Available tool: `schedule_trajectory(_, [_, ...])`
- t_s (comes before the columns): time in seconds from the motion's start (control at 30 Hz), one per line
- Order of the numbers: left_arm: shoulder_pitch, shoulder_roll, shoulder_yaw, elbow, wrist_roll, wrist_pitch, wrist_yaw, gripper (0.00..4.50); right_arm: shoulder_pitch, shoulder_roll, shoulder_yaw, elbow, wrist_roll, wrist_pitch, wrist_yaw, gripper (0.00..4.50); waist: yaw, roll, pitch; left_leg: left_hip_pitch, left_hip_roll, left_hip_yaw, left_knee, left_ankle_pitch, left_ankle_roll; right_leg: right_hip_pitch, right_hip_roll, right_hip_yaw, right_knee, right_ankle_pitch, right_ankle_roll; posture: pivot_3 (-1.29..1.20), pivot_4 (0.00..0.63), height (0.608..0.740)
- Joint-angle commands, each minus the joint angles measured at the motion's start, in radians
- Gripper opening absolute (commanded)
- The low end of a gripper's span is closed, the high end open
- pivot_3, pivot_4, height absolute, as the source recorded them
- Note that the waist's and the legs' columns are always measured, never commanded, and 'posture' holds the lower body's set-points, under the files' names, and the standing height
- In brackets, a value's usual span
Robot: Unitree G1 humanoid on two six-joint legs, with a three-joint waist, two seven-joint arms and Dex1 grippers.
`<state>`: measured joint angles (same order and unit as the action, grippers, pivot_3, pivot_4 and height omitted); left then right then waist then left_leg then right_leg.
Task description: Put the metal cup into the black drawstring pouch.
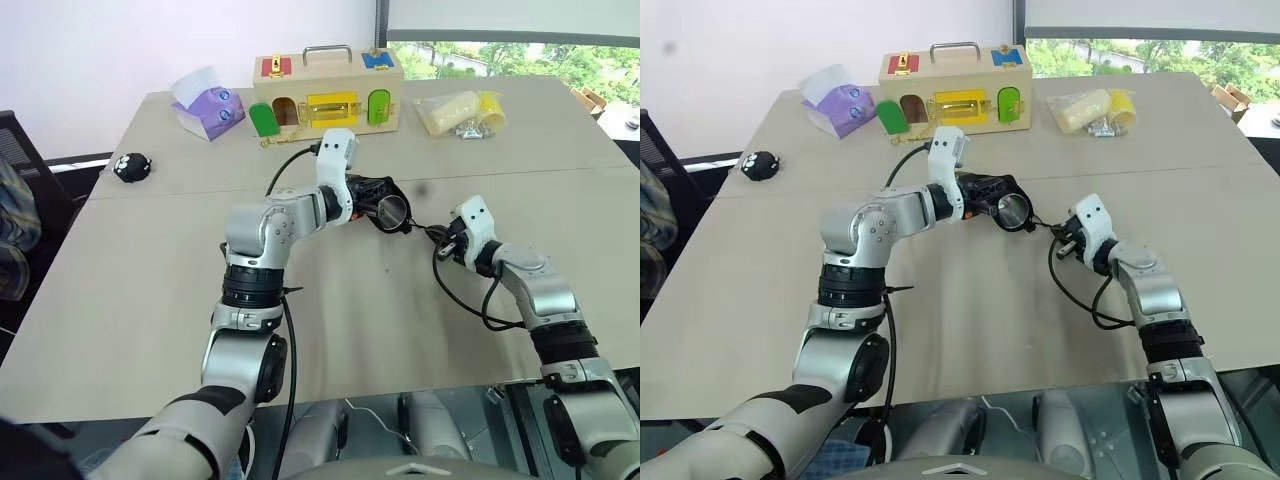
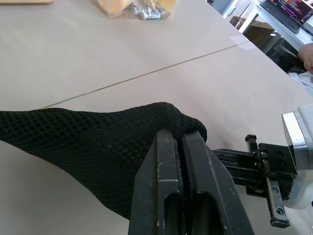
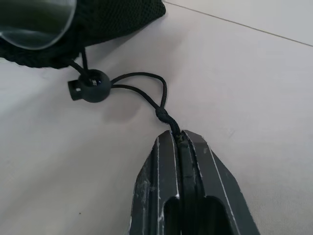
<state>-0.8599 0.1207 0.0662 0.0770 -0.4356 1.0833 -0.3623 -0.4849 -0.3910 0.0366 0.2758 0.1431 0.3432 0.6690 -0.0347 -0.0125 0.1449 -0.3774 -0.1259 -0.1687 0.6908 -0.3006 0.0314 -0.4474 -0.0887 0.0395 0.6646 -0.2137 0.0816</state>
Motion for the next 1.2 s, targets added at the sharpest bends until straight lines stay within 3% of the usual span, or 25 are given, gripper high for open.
schedule_trajectory(0.03, [-0.002, 0.005, 0.003, -0.049, -0.009, -0.02, 0.005, 0.0, 0.025, -0.013, -0.027, -0.03, 0.032, 0.003, 0.024, 0.08, 0.0, 0.0, 0.0, 0.0, 0.0, 0.0, 0.0, 0.0, 0.0, 0.0, 0.0, 0.0, 0.0, 0.0, 0.0, 0.0, 0.15, 0.71])
schedule_trajectory(0.13, [-0.002, 0.004, -0.001, -0.046, -0.009, -0.022, 0.004, 0.0, 0.033, -0.023, -0.015, -0.041, 0.027, -0.021, 0.04, 0.84, 0.001, 0.0, 0.0, -0.001, 0.0, -0.001, 0.0, 0.0, 0.0, -0.001, 0.0, -0.001, -0.001, 0.0, 0.0, 0.0, 0.15, 0.71])
schedule_trajectory(0.23, [-0.007, 0.004, -0.003, -0.042, -0.009, -0.023, 0.0, 0.0, 0.026, -0.018, -0.007, -0.01, 0.014, -0.056, 0.042, 2.14, 0.002, 0.0, 0.0, -0.002, 0.0, -0.001, 0.0, 0.0, 0.0, -0.001, 0.0, -0.001, -0.001, 0.0, 0.0, 0.0, 0.15, 0.71])
schedule_trajectory(0.6, [-0.014, 0.018, -0.006, -0.037, -0.009, -0.025, -0.008, 0.0, -0.111, 0.021, 0.015, 0.241, -0.023, -0.177, 0.068, 2.14, -0.005, 0.0, 0.0, -0.001, 0.0, -0.001, 0.0, 0.0, 0.0, -0.001, 0.0, -0.001, -0.001, 0.0, 0.0, 0.0, 0.15, 0.71])
schedule_trajectory(0.87, [-0.007, 0.025, -0.001, -0.053, -0.012, -0.017, -0.001, 0.0, -0.103, 0.027, 0.03, 0.241, -0.019, -0.138, 0.117, 2.14, -0.006, 0.0, 0.0, -0.001, 0.0, -0.001, 0.0, 0.0, 0.0, -0.001, 0.0, -0.001, -0.001, 0.0, 0.0, 0.0, 0.15, 0.71])
schedule_trajectory(0.97, [-0.002, 0.021, -0.003, -0.06, -0.011, -0.015, 0.005, 0.0, -0.105, 0.033, 0.052, 0.256, -0.042, -0.161, 0.124, 1.35, -0.007, 0.0, 0.0, -0.001, 0.0, -0.001, 0.0, 0.0, 0.0, -0.001, 0.0, -0.001, -0.001, 0.0, 0.0, 0.0, 0.15, 0.71])
schedule_trajectory(1.07, [-0.001, 0.019, -0.002, -0.065, -0.013, -0.011, 0.009, 0.0, -0.114, 0.036, 0.068, 0.274, -0.067, -0.167, 0.117, 0.05, -0.008, 0.0, 0.0, -0.001, 0.001, 0.0, 0.0, 0.0, 0.0, -0.001, 0.0, 0.0, -0.001, 0.0, 0.0, 0.0, 0.15, 0.71])
schedule_trajectory(1.2, [0.002, 0.02, 0.001, -0.07, -0.014, -0.008, 0.014, 0.0, -0.124, 0.019, 0.102, 0.3, -0.123, -0.2, 0.102, 0.05, -0.008, 0.0, 0.0, 0.0, 0.001, 0.0, 0.0, 0.0, 0.0, 0.0, 0.0, 0.0, 0.0, 0.0, 0.0, 0.0, 0.15, 0.71])
